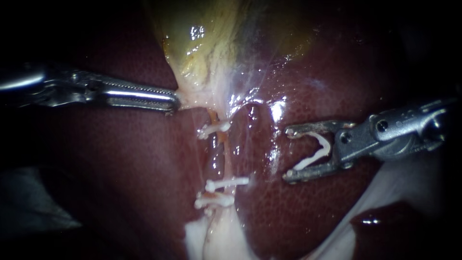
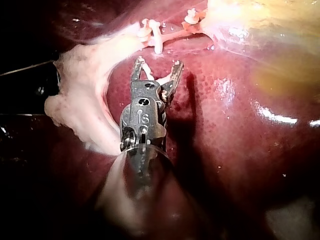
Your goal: Clipping second clip right tube
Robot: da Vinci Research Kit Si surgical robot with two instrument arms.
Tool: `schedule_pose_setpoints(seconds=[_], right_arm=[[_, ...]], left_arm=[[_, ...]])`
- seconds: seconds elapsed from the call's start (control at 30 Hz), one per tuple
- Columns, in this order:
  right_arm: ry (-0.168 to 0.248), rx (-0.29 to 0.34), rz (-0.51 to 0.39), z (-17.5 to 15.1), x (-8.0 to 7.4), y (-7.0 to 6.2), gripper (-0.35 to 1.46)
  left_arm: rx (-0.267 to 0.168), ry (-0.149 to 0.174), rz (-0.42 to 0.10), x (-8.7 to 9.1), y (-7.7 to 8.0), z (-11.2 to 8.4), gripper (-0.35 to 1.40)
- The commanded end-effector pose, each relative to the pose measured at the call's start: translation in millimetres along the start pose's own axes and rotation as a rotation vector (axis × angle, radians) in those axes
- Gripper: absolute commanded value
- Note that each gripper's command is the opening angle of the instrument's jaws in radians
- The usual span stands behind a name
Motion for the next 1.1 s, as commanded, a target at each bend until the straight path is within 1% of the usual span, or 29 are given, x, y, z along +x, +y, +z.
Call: schedule_pose_setpoints(seconds=[0.03,0.1,0.13,0.17,0.23,0.33,0.43,0.53,0.63,0.77,0.93,1.1], right_arm=[[0.0,0.0,0.001,0.0,0.0,0.0,0.5],[0.0,0.0,0.001,-0.1,0.0,0.0,0.5],[0.0,0.0,0.0,-0.1,0.0,0.0,0.5],[0.0,0.0,0.001,-0.1,0.0,0.0,0.5],[0.0,0.0,0.0,-0.1,0.0,-0.1,0.5],[0.0,0.0,0.001,0.0,0.2,-0.1,0.5],[0.001,0.004,0.002,0.4,0.4,-0.1,0.5],[0.004,0.028,0.006,1.3,0.9,0.3,0.5],[0.011,0.078,0.043,2.8,1.3,0.7,0.5],[0.011,0.102,0.12,4.6,1.5,1.3,0.49],[0.049,0.127,0.214,7.1,1.1,1.9,0.49],[0.052,0.142,0.256,9.5,0.4,2.4,0.49]], left_arm=[[-0.006,0.0,-0.002,0.4,0.1,-0.6,-0.35],[-0.012,-0.001,-0.006,1.1,0.3,-1.7,-0.35],[-0.02,-0.002,-0.009,1.6,0.5,-2.6,-0.35],[-0.018,-0.005,-0.011,2.0,0.6,-3.2,-0.35],[-0.011,0.007,-0.017,3.0,1.0,-4.7,-0.35],[-0.014,0.019,-0.017,3.8,1.6,-5.9,-0.35],[-0.012,0.019,-0.018,3.9,2.0,-5.9,-0.35],[-0.009,0.02,-0.017,3.8,2.2,-5.6,-0.35],[-0.009,0.02,-0.017,3.8,2.2,-5.5,-0.35],[-0.009,0.02,-0.017,3.8,2.2,-5.5,-0.35],[-0.007,0.02,-0.016,3.6,2.3,-5.4,-0.35],[-0.007,0.02,-0.016,3.6,2.3,-5.4,-0.35]])
